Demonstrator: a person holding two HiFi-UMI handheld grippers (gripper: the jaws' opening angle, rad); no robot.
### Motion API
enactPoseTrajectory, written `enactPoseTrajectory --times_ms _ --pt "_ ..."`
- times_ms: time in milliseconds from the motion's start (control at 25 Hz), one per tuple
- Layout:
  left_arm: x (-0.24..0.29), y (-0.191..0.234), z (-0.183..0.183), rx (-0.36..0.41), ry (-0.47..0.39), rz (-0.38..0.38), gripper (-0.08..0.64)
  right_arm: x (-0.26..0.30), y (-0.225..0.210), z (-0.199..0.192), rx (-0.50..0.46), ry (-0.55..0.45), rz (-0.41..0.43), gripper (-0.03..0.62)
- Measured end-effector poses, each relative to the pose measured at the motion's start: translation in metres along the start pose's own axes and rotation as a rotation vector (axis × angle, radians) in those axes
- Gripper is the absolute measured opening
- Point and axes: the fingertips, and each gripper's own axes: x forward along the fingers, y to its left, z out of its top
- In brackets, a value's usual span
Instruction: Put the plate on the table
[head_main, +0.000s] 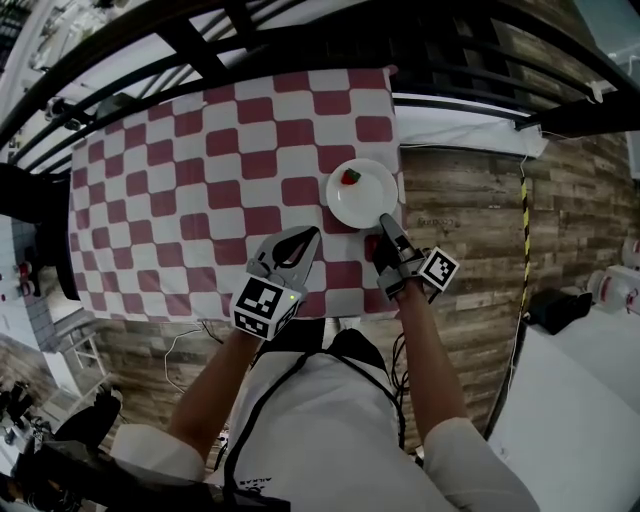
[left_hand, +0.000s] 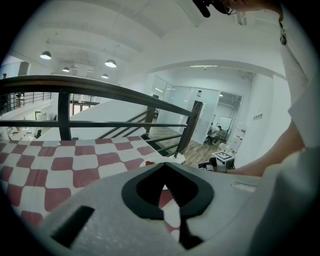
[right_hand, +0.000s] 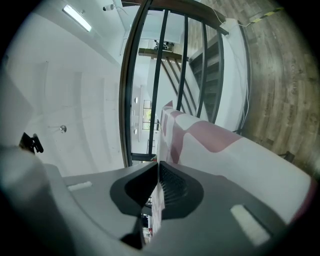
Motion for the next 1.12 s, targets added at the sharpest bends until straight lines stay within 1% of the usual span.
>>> enactPoseTrajectory --times_ms 320,680,1000,1120 --pt "0.001 0.009 -0.003 -0.007 0.005 -0.005 0.005 0.012 -0.01 0.001 -0.005 0.014 -0.04 0.018" --pt "0.004 0.012 -0.001 -0.02 -0.003 -0.012 0.005 0.014 -0.022 0.0 0.009 0.018 -0.173 0.015" --pt "0.001 0.013 0.0 -0.024 -0.01 -0.011 0.005 0.011 -0.034 -0.004 0.023 0.036 -0.312 0.023" --pt "0.0 0.013 0.001 -0.026 -0.014 -0.011 0.005 0.011 -0.038 -0.004 0.025 0.028 -0.366 0.028"
